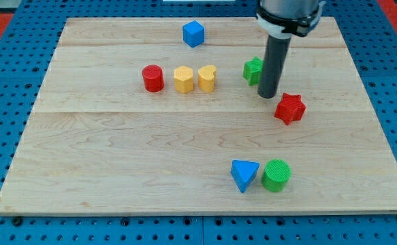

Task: Slide the green star towards red star

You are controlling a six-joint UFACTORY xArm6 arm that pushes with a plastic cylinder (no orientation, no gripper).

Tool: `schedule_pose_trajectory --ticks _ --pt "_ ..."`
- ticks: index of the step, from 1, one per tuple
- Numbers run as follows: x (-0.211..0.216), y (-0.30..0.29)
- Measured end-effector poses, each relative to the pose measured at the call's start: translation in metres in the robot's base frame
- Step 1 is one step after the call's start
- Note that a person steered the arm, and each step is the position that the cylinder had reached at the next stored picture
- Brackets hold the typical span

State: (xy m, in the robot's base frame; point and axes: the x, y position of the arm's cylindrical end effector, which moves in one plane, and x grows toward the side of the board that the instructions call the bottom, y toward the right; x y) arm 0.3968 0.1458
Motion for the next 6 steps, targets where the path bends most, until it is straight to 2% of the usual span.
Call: schedule_pose_trajectory --ticks 1,2,4,6 --pt "-0.038 0.088" --pt "-0.097 0.077" --pt "-0.1 -0.037" --pt "-0.105 -0.039"
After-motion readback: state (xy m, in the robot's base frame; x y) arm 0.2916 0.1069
